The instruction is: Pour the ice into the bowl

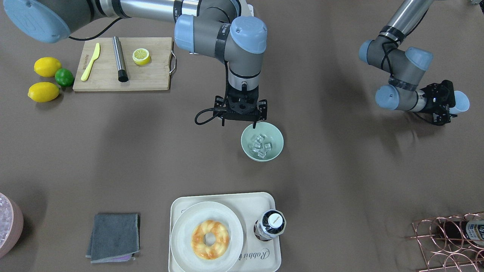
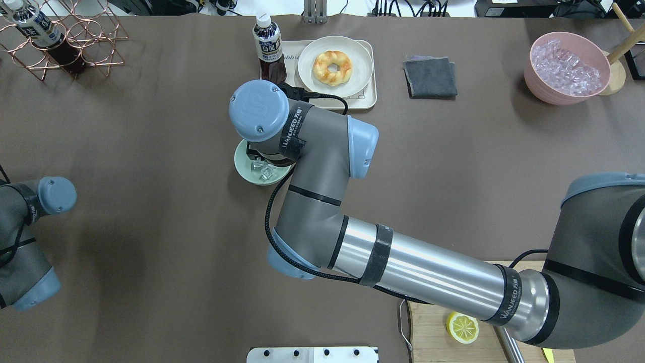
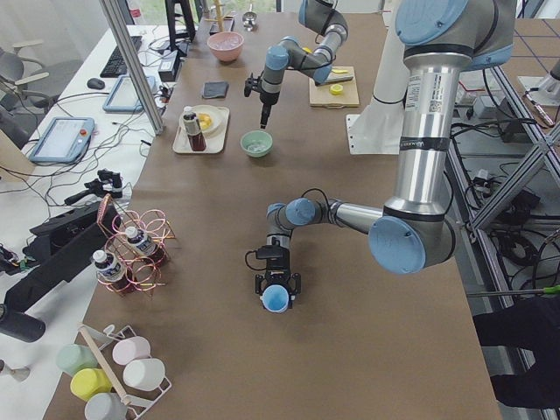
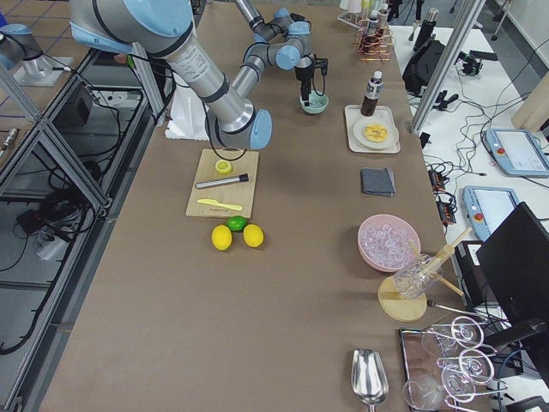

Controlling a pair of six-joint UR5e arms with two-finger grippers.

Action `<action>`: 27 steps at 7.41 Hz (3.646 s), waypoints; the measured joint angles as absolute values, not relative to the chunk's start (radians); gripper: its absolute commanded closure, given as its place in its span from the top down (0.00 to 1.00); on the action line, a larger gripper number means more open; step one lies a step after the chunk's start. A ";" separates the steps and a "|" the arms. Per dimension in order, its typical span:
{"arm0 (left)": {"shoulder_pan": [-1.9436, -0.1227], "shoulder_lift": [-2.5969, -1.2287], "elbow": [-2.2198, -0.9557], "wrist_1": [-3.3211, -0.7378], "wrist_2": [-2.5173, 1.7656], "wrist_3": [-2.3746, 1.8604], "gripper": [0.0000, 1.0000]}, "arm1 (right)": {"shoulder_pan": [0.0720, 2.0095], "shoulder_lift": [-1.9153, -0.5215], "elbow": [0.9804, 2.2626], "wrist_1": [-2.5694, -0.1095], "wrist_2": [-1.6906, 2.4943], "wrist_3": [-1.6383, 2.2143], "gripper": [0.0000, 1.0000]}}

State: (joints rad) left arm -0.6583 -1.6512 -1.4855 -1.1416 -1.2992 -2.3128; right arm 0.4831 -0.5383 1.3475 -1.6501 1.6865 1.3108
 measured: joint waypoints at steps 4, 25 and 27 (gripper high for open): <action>-0.658 -1.646 -1.519 -1.104 -1.294 -2.298 0.97 | 0.461 -0.510 1.256 -1.595 1.646 1.313 0.99; -1.729 -1.721 -1.642 -1.358 -2.033 -0.522 0.97 | 0.672 -0.612 1.262 -1.397 1.873 1.114 0.00; -1.761 -1.717 -1.557 -1.450 -2.131 -0.496 0.97 | 0.752 -0.739 1.374 -1.398 1.947 0.998 0.00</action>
State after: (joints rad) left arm -1.7614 -1.7174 -1.5573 -1.4503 -2.1307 -0.4957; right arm 0.7520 -0.7390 1.3736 -1.3979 1.9473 0.9980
